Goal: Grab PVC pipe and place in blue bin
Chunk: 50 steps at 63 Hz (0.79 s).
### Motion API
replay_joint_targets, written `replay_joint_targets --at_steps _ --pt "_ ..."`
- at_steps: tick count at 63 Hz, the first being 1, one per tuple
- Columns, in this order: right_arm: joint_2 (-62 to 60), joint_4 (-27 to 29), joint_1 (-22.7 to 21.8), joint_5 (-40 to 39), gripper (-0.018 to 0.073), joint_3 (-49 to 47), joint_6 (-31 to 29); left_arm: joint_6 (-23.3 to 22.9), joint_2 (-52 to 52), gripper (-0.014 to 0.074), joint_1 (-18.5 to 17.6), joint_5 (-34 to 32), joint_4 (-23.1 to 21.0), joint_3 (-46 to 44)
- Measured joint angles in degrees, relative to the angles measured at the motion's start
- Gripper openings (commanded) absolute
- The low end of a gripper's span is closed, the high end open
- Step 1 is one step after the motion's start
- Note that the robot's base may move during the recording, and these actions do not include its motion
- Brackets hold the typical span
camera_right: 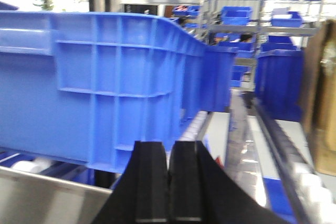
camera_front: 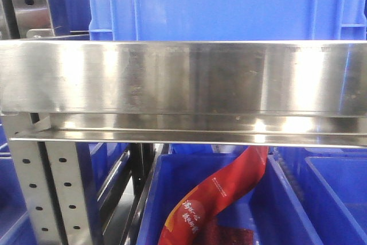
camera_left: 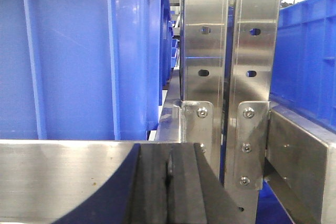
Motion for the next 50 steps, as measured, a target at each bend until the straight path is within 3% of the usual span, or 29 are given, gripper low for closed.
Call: replay_joint_targets --at_steps 14,50 --pt "-1.4 0.1 -3.8 0.0 -0.0168 0.3 0.0 0.0 0.0 -0.0111 0.0 0.0 0.0 0.0" --pt "-1.4 0.1 -3.9 -2.9 -0.0168 4.6 0.0 0.0 0.0 -0.0111 0.0 0.0 0.0 0.0"
